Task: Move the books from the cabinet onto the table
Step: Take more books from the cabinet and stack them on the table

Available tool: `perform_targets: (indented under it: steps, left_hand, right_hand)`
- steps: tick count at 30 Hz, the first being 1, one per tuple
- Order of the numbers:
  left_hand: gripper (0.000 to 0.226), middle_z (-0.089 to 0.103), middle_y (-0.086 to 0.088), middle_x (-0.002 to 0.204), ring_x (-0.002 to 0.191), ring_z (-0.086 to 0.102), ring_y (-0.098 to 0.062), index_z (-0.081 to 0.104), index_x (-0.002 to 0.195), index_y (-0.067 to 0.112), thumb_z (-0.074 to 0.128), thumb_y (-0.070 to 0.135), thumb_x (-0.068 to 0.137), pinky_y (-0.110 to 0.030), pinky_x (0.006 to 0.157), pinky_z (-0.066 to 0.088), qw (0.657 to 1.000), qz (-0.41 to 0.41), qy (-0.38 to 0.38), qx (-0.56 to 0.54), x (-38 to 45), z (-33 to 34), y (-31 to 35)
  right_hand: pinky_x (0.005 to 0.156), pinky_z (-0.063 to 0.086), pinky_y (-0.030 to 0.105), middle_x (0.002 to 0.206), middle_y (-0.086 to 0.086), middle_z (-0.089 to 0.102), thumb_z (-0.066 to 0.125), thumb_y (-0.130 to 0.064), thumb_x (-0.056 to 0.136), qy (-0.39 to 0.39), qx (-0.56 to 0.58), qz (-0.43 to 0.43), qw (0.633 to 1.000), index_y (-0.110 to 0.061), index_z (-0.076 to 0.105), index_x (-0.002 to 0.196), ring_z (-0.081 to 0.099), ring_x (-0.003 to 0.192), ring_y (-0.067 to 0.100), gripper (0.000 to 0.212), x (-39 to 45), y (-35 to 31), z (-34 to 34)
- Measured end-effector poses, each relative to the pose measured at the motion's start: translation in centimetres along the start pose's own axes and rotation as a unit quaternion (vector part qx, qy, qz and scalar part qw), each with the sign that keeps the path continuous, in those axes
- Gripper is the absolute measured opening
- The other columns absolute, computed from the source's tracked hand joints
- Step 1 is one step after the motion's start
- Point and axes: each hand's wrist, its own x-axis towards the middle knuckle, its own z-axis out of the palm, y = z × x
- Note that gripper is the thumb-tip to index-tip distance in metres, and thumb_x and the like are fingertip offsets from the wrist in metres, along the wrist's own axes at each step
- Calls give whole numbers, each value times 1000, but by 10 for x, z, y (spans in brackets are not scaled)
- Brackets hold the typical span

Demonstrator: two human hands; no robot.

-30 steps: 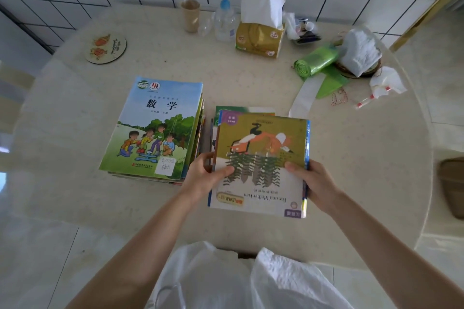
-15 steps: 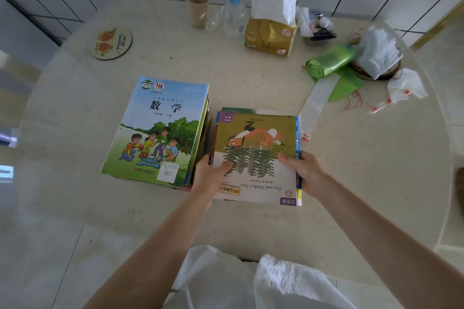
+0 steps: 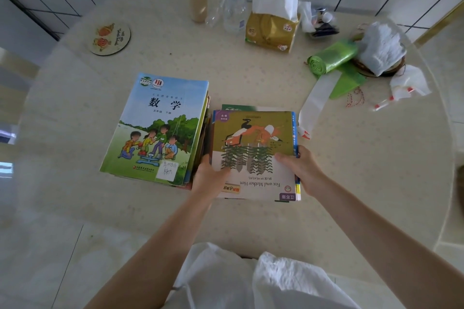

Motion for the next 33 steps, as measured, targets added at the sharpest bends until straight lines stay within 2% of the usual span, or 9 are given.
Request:
perform_targets:
  steps: [4, 7, 9, 13, 17, 21, 27, 30, 33]
  left_hand:
    - [37, 62, 7, 93, 77, 60, -8, 40, 127, 24, 57, 22, 94, -24, 56, 48, 993, -80, -22, -87, -3, 2, -8]
    - [54, 65, -2, 101, 93, 60, -24, 43, 134, 21, 68, 32, 87, -52, 93, 48, 969, -170, -28, -175, -1, 1, -14]
    - [54, 67, -4, 100, 92, 62, -23, 50, 128, 17, 76, 28, 81, -55, 102, 43, 956, -185, -9, -229, 1, 1, -19]
    - [54, 70, -7, 103, 95, 66, -24, 55, 119, 11, 83, 16, 73, -49, 101, 48, 926, -188, 56, -321, -3, 7, -24]
    - [57, 69, -8, 111, 91, 68, -20, 52, 126, 10, 81, 13, 76, -30, 71, 55, 917, -154, 93, -356, -6, 18, -27]
    - [65, 69, -5, 109, 93, 68, -20, 47, 132, 13, 80, 14, 76, -35, 85, 54, 918, -143, 77, -363, -7, 19, -29]
    - [26, 66, -2, 105, 88, 60, -12, 55, 99, 22, 74, 16, 82, -34, 89, 43, 935, -150, 47, -317, -15, 11, -37]
    - [46, 58, -2, 119, 109, 54, -18, 49, 123, 20, 73, 19, 84, -40, 105, 43, 943, -141, 10, -301, -20, 5, -42]
    - [54, 52, -6, 136, 128, 49, -23, 43, 135, 20, 68, 17, 88, -43, 106, 44, 949, -134, -40, -282, -24, -3, -51]
  right_hand:
    - [70, 60, 45, 102, 5, 68, 67, -29, 85, -18, 31, 32, 999, -29, 44, 102, 70, 87, 25, 29, -7, 8, 7]
    - [72, 60, 48, 103, 6, 68, 67, -31, 84, -21, 29, 41, 999, -27, 41, 106, 69, 89, 25, 34, -7, 9, 8]
    - [70, 60, 45, 103, 6, 68, 66, -29, 86, -16, 32, 46, 998, -26, 40, 108, 69, 88, 25, 35, -8, 7, 8]
    - [77, 59, 49, 102, 7, 68, 66, -25, 86, -17, 54, 65, 996, -24, 42, 107, 68, 90, 26, 32, -11, 7, 11]
    - [80, 57, 50, 103, 7, 68, 66, -22, 87, -22, 67, 73, 995, -20, 42, 115, 68, 90, 25, 37, -13, 7, 11]
    - [74, 58, 46, 104, 6, 68, 65, -25, 88, -22, 64, 66, 996, -22, 42, 114, 68, 90, 24, 35, -16, 7, 11]
    - [79, 58, 47, 98, 1, 66, 59, -34, 89, 25, 18, 40, 999, -23, 37, 121, 67, 88, 21, 40, -28, 17, 17]
    - [72, 55, 37, 113, 2, 62, 55, -32, 91, 67, -35, 3, 997, -17, 32, 137, 64, 91, 20, 53, -43, 25, 12]
    - [74, 47, 32, 137, 6, 49, 54, -32, 92, 111, -76, -29, 990, -17, 26, 143, 59, 99, 21, 60, -66, 39, 10]
